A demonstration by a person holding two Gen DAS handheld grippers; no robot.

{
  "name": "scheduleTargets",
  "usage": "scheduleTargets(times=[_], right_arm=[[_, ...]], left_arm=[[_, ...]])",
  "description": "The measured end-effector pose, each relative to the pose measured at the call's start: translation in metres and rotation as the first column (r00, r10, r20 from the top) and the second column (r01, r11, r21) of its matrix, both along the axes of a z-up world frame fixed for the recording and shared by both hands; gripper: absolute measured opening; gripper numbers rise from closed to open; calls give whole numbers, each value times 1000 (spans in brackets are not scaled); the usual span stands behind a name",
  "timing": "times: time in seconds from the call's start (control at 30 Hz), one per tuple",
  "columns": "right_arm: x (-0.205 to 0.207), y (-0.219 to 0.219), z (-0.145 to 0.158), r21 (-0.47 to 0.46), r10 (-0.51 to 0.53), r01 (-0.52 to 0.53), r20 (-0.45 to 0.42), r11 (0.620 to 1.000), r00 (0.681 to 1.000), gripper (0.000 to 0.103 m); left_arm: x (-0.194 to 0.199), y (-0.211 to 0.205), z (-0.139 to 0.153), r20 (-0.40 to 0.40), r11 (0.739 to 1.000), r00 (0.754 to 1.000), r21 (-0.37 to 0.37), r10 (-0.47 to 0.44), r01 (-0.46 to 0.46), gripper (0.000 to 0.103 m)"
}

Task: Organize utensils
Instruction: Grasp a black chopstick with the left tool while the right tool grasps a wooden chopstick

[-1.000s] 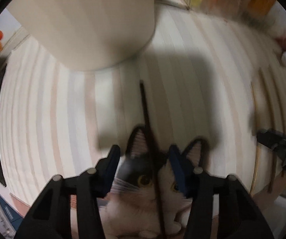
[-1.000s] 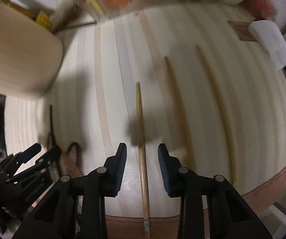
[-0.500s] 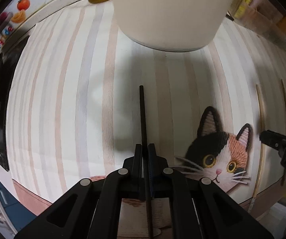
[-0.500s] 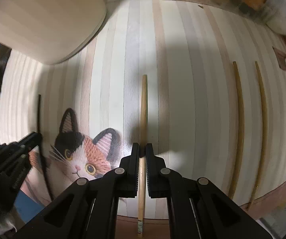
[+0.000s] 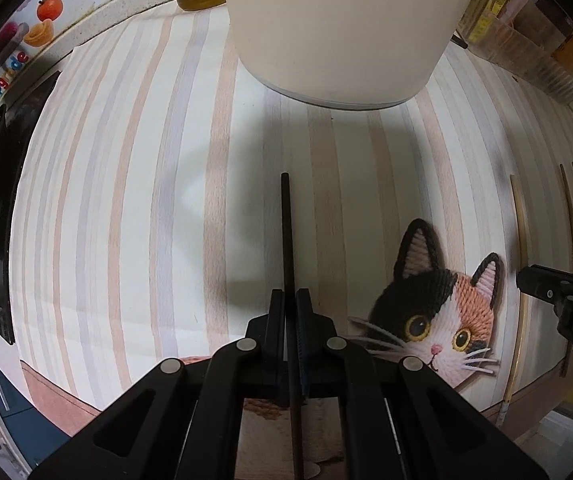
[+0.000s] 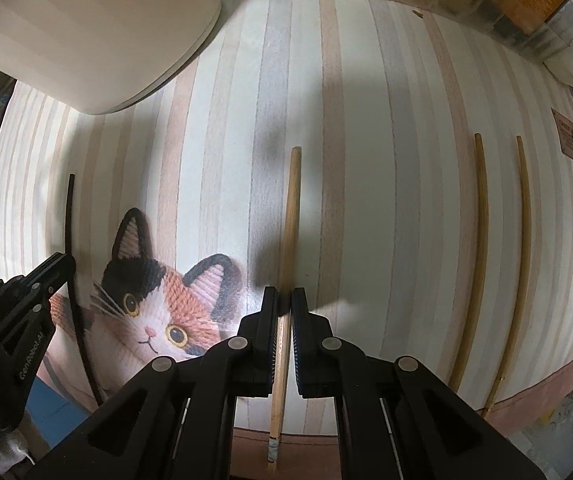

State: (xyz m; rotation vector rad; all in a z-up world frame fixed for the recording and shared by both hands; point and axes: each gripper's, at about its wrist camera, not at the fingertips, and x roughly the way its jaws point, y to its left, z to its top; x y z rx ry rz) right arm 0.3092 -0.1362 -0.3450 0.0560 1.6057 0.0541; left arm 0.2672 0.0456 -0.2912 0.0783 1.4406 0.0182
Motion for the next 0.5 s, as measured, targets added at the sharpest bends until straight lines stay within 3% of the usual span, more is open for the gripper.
scheduleTargets(times=[0.3,0.37,0.5], right_arm=[[-8,-10,5,27,-45,44,41,999,998,6],[-12,-14,8,65,-75,71,49,995,996,6],[-21,-17,42,108,-86,70,152,992,985,6]], left_arm=[[-4,-3,2,13,1000,1000,0,-6,6,3],[-8,0,11,30,1000,1000,-19,-1,2,3],[-17,4,45,98,998,995,-62,0,6,3]])
